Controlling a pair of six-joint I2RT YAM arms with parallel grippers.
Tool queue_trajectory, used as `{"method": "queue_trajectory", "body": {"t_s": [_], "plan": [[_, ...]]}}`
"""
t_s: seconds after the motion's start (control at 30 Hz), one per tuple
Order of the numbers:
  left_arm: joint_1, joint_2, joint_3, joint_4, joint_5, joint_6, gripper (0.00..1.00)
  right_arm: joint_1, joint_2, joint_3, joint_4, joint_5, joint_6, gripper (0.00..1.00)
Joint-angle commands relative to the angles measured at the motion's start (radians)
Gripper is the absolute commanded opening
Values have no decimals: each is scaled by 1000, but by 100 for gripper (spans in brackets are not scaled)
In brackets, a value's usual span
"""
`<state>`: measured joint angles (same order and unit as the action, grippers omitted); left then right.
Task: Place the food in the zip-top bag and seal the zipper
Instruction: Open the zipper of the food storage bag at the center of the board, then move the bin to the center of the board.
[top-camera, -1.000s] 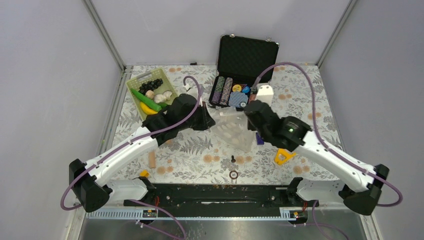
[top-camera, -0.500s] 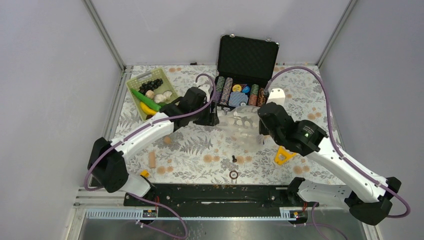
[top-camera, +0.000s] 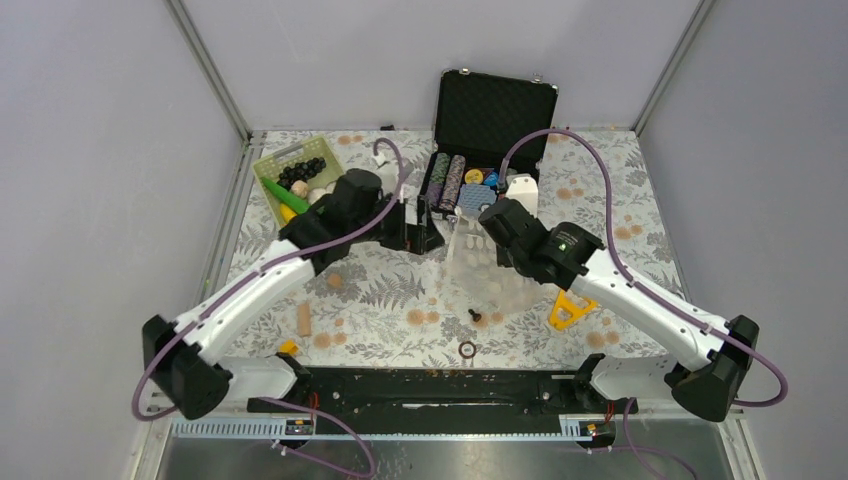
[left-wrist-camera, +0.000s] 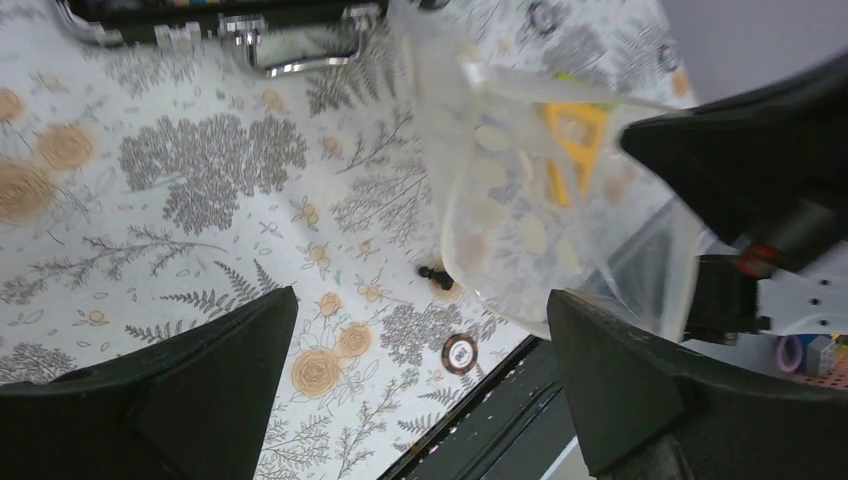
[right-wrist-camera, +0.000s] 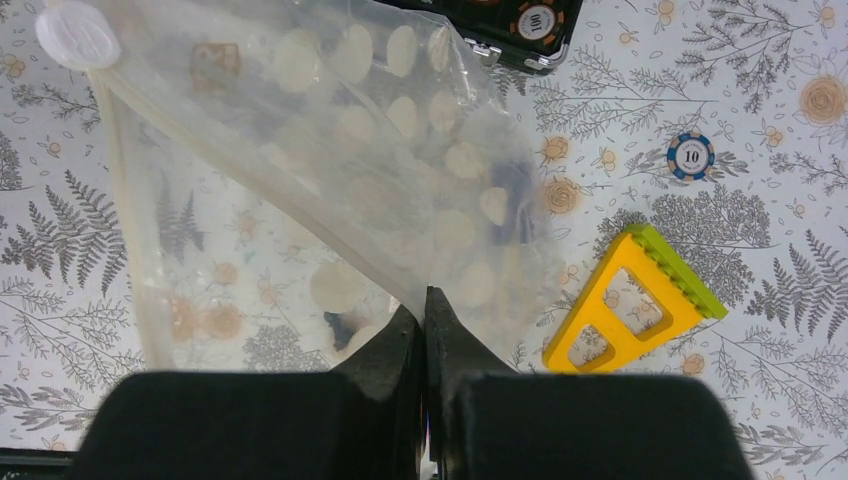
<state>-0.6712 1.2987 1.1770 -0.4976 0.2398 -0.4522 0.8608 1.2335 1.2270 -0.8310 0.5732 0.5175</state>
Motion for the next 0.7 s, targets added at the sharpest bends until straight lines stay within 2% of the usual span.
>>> {"method": "queue_trajectory", "body": {"t_s": [0.0, 0.1, 0.17, 0.23, 0.33, 0.43, 0.57, 0.67], "plan": [[3, -123, 25, 15, -56, 3, 99, -8, 22, 61, 31, -4, 22, 0], [44, -156, 21, -22, -207, -45, 99, -8, 38, 74, 31, -2, 24, 0], [119, -155, 15, -46, -280, -72, 99, -9, 47, 79, 31, -1, 31, 0], [220, -120, 17, -70, -296, -87, 99, -11, 58, 86, 31, 0, 32, 0], [388, -23, 36, -81, -297, -144, 99, -18, 74, 96, 31, -6, 30, 0], [513, 107, 104, -89, -372, -225, 99, -24, 82, 96, 30, -11, 24, 0], [607, 281, 221, -82, -425, -305, 99, -36, 85, 85, 31, -19, 12, 0], [632, 377, 294, -120, -535, -367, 99, -48, 89, 71, 31, -27, 8, 0]]}}
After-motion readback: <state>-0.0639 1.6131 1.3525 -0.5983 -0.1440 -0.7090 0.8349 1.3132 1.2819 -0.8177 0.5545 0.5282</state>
